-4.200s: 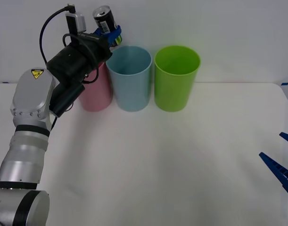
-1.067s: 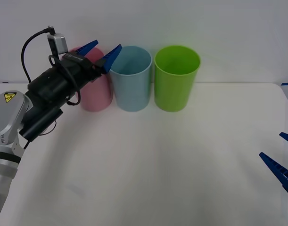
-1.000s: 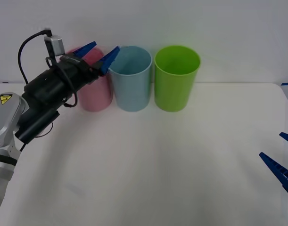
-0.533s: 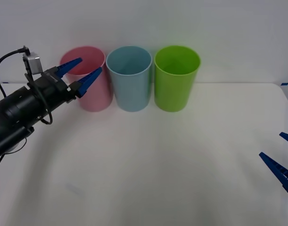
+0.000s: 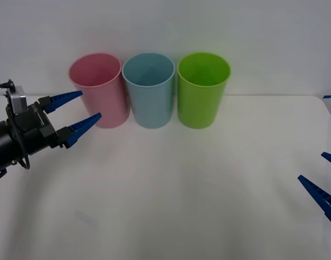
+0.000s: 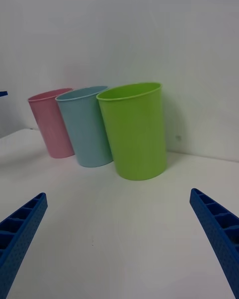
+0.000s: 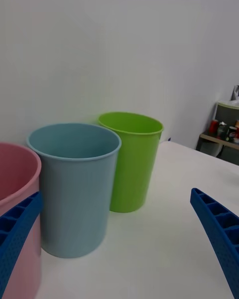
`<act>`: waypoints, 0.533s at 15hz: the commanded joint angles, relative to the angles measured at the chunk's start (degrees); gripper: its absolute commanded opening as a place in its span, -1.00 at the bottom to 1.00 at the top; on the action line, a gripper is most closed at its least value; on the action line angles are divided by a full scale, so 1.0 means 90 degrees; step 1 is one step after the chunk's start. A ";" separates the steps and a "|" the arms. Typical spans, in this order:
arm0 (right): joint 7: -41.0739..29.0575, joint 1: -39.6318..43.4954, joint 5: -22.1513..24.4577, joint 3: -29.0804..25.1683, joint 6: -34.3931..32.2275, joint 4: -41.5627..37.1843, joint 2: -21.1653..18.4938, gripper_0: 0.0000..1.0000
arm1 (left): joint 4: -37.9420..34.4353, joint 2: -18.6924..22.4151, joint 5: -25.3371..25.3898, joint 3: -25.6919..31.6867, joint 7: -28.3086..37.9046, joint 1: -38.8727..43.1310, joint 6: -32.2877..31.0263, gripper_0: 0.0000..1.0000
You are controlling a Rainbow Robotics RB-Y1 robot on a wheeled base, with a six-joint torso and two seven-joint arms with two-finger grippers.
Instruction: Grasp the object on the table and drop it into the matching bin: aluminum can to the light blue bin, PET bottle to the pink bin.
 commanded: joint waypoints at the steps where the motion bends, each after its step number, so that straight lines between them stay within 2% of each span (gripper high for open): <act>1: 0.0000 0.0000 0.0000 0.0000 0.0000 0.0000 0.0000 1.00 | -0.0507 0.0042 -0.0128 0.0218 -0.0071 0.0511 -0.0258 1.00; 5: 0.0000 0.0000 0.0000 0.0000 0.0000 0.0000 0.0000 1.00 | -0.0937 0.0061 -0.0401 0.0755 -0.0198 0.1048 -0.0942 1.00; 8: 0.0000 0.0000 0.0000 0.0000 0.0000 0.0000 0.0000 1.00 | -0.1435 0.0178 -0.0635 0.1038 -0.0256 0.1517 -0.1059 1.00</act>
